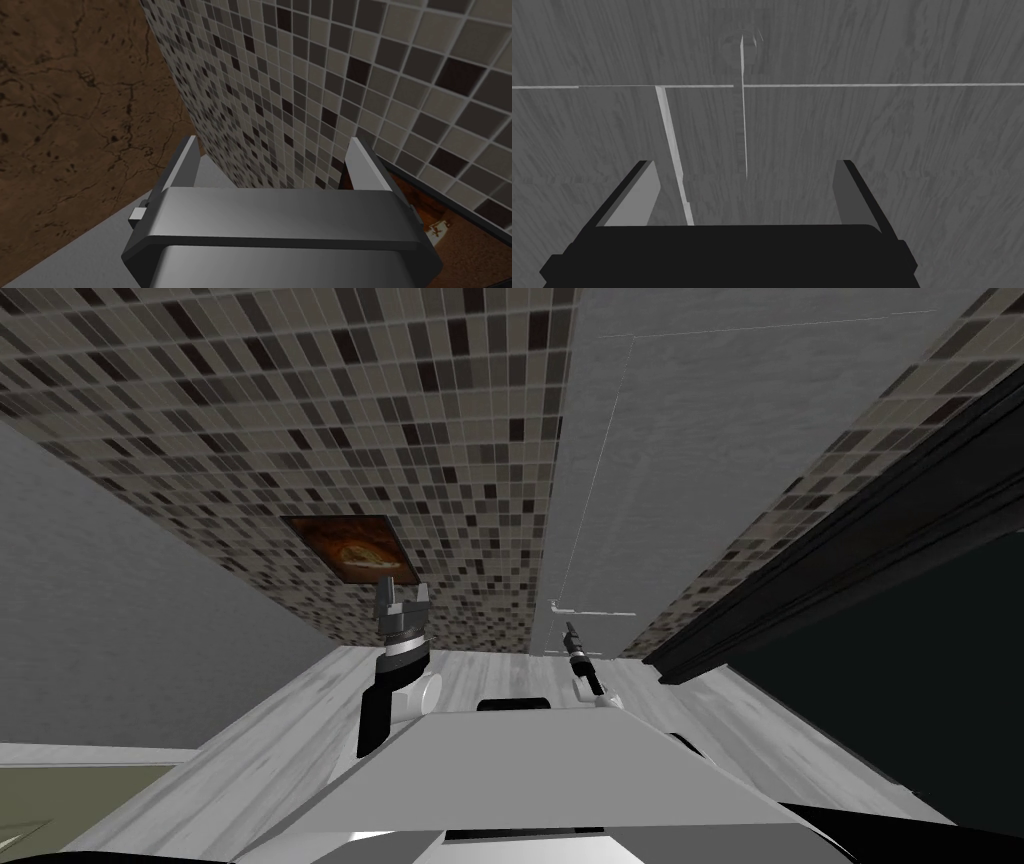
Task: Pull the door open
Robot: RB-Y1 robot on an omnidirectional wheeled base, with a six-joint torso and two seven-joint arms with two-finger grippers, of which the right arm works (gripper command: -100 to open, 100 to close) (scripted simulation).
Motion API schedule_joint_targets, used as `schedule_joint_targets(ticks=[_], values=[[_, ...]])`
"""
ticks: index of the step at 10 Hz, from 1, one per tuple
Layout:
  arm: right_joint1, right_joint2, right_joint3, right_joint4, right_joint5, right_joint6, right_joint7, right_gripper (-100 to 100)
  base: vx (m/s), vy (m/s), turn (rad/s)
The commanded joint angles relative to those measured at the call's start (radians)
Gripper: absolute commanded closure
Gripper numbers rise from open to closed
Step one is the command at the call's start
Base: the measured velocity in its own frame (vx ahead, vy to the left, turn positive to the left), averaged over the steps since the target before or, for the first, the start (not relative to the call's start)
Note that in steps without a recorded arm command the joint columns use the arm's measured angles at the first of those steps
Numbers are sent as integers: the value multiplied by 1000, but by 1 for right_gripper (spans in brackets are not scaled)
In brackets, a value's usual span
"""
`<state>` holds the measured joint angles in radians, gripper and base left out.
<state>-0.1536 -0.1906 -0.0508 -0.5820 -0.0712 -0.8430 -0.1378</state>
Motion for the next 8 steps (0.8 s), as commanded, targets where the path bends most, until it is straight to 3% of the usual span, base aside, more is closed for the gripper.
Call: schedule_joint_targets(ticks=[1,2,5,7,8], values=[[-11,-1,0,34,0,-6,-1,-100,-27,-85,102],[-6,-1,0,18,0,-1,-1,-100,-13,-36,21],[19,-37,-15,32,-13,-25,-31,-100,160,37,112],[19,-37,-15,32,-13,-25,-31,-100,99,35,17],[36,-60,-25,40,-21,-41,-50,-100,108,42,156]])
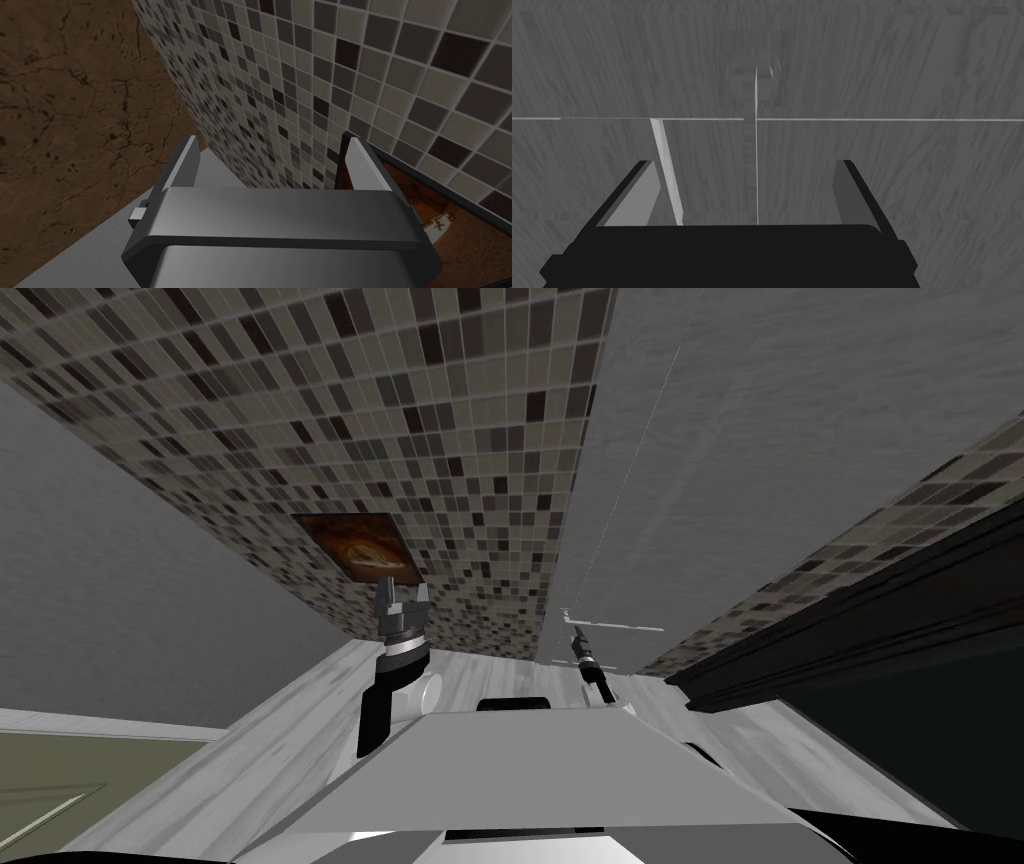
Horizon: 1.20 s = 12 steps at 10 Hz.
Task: Pull the door open
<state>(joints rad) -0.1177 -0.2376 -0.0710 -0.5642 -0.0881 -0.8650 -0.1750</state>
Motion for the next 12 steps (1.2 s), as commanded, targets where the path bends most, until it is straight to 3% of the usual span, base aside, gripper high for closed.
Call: schedule_joint_targets(ticks=[1,2,3,4,6,7,9,10,12], values=[[11,-29,-11,28,-10,-30,-27,-100,174,41,150],[11,-29,-11,28,-10,-30,-27,-100,121,3,67],[27,-52,-20,35,-18,-45,-45,-100,140,-4,166],[32,-58,-23,38,-20,-49,-51,-100,170,9,120],[32,-58,-23,38,-20,-49,-51,-100,69,0,-3],[44,-76,-30,44,-26,-61,-65,-100,113,-16,126],[54,-70,-30,20,-25,-47,-60,-100,88,-15,30],[54,-70,-30,20,-25,-47,-60,100,-7,1,-1],[54,-70,-30,20,-25,-47,-60,100,-14,2,1]])
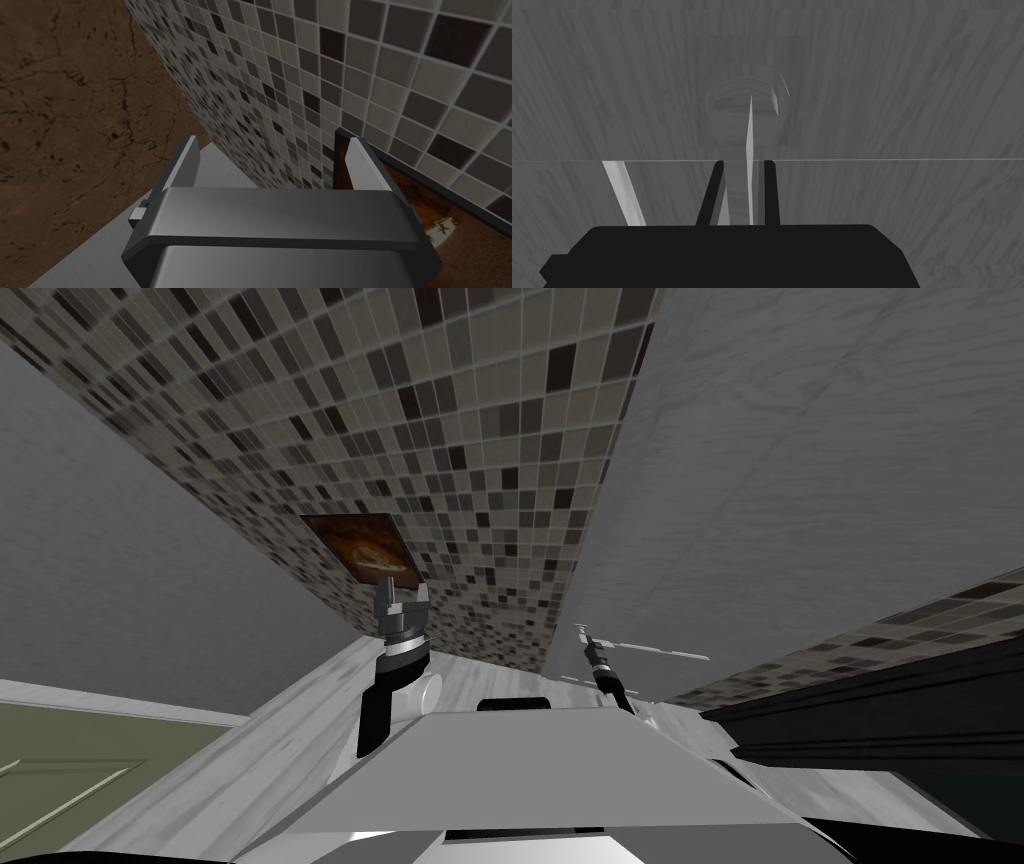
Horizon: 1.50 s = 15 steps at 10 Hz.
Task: Pull the door open
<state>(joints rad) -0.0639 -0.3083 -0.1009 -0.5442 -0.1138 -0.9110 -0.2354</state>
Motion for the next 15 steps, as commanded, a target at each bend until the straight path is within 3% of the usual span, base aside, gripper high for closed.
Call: schedule_joint_targets(ticks=[1,3,13,14,15], values=[[1,0,0,0,0,-1,0,100,-6,0,2],[1,0,0,0,0,-1,0,100,0,0,0],[63,-71,95,-18,60,-78,-114,100,-183,-48,88],[57,-65,92,-13,57,-75,-107,100,-102,-9,24],[77,-79,104,-8,65,-105,-127,100,-148,-48,199]])
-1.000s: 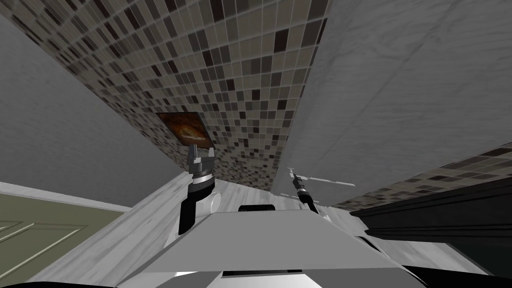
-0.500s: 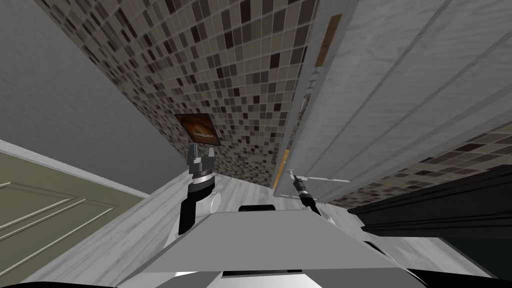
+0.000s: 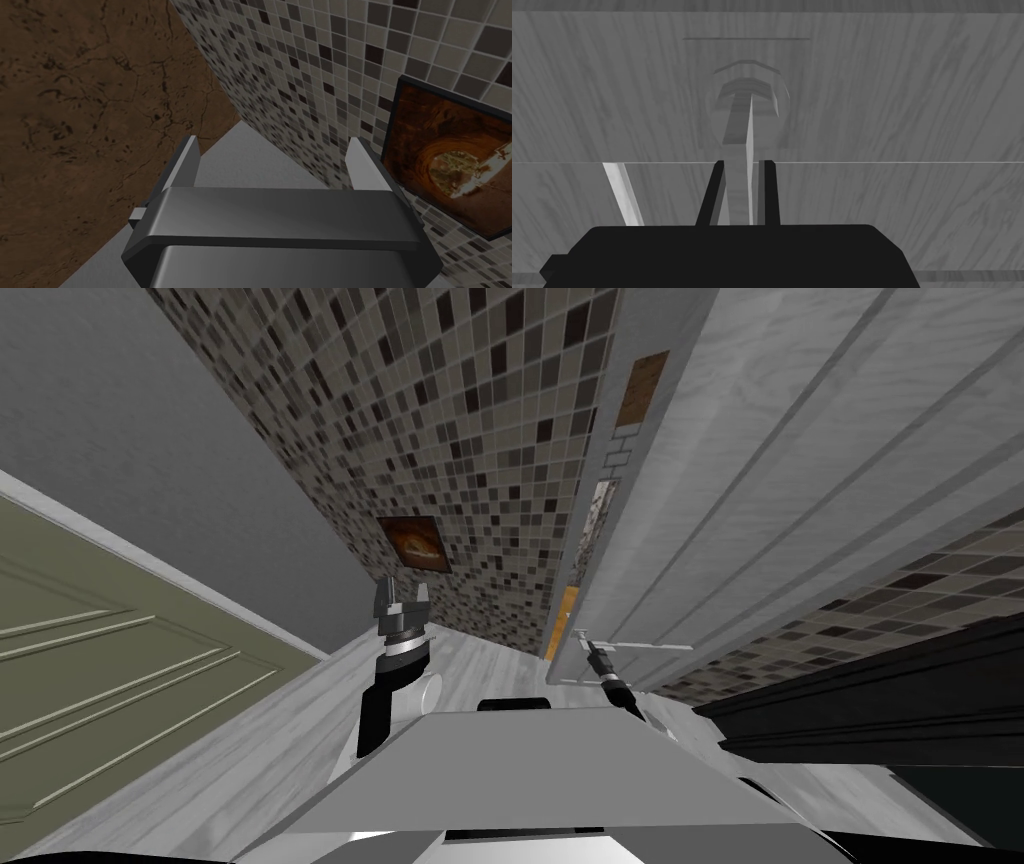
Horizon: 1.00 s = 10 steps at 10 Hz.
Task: Pull the door open
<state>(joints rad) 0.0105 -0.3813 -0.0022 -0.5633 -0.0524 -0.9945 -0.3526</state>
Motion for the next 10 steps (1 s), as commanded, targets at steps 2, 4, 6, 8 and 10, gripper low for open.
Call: schedule_joint_targets(ticks=[2,4,6,8,10], values=[[18,-19,14,15,8,-46,-25,100,-196,-58,139],[34,-34,22,19,13,-74,-41,100,-197,-48,128],[51,-48,31,24,17,-100,-57,100,-184,-64,118],[71,-65,42,29,23,-133,-77,100,-153,-39,111],[78,-66,47,44,27,-156,-81,100,-120,-32,112]])
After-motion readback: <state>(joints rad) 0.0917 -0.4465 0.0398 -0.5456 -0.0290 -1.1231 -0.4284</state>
